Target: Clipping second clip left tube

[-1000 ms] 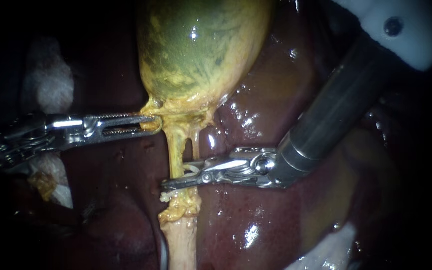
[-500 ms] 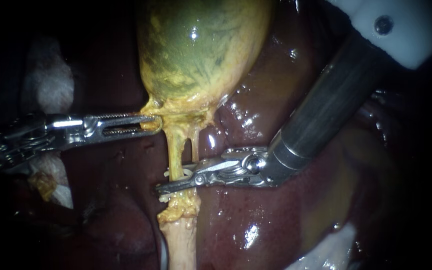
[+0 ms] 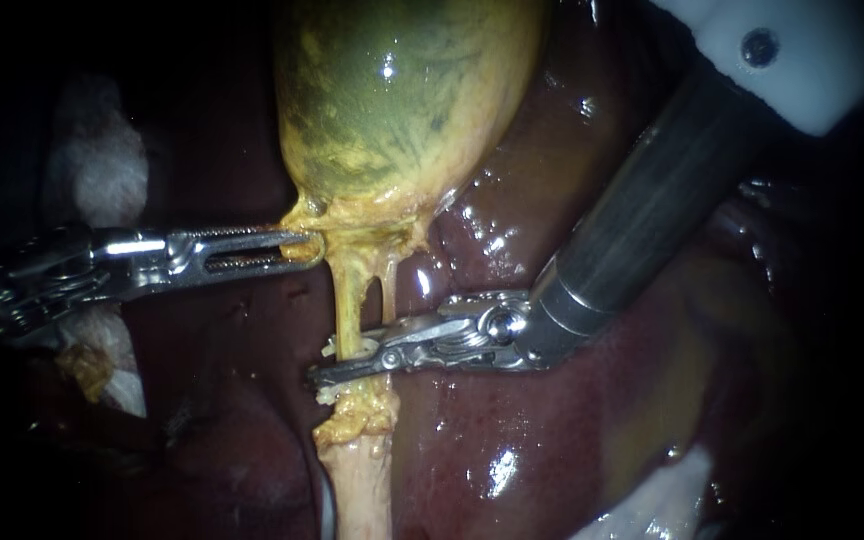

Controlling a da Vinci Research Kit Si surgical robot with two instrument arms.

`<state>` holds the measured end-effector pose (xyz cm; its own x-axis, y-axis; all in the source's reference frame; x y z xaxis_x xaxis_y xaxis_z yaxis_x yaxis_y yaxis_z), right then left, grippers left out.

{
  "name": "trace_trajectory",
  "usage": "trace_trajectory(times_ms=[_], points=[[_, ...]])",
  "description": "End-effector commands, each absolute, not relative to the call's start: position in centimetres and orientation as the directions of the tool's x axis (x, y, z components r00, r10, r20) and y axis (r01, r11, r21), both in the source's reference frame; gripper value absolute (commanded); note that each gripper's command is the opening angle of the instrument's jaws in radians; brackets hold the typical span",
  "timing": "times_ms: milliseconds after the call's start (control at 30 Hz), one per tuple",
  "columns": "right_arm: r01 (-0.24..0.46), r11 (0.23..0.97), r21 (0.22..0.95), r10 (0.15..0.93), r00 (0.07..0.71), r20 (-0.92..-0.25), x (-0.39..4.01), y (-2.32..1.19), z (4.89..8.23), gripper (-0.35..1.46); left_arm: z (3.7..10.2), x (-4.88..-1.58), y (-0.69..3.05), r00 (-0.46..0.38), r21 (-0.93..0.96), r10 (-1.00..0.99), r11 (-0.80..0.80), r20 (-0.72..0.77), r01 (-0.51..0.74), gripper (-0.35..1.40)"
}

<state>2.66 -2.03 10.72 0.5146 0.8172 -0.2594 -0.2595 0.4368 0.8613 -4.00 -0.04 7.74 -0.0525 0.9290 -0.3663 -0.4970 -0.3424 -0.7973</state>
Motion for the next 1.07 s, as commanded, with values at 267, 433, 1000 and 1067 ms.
trace_trajectory(times_ms=[267, 433, 1000, 1067], points=[[-0.269, 0.442, 0.856, 0.81, 0.53, -0.252, 2.64, -1.99, 10.76, -0.35, 7.73, -4.0, -0.04, -0.053, -0.797, 0.929, -0.343, -0.366, -0.497, -0.35], [-0.273, 0.438, 0.857, 0.812, 0.53, -0.246, 2.65, -1.99, 10.76, -0.35, 7.73, -4.0, -0.04, -0.052, -0.797, 0.929, -0.342, -0.366, -0.497, -0.35], [-0.273, 0.438, 0.857, 0.811, 0.53, -0.246, 2.66, -2.0, 10.76, -0.32, 7.74, -4.0, -0.03, -0.052, -0.797, 0.929, -0.342, -0.366, -0.497, -0.35], [-0.273, 0.438, 0.857, 0.811, 0.53, -0.246, 2.66, -2.0, 10.76, -0.31, 7.74, -4.0, -0.03, -0.052, -0.797, 0.929, -0.342, -0.366, -0.497, -0.35]])
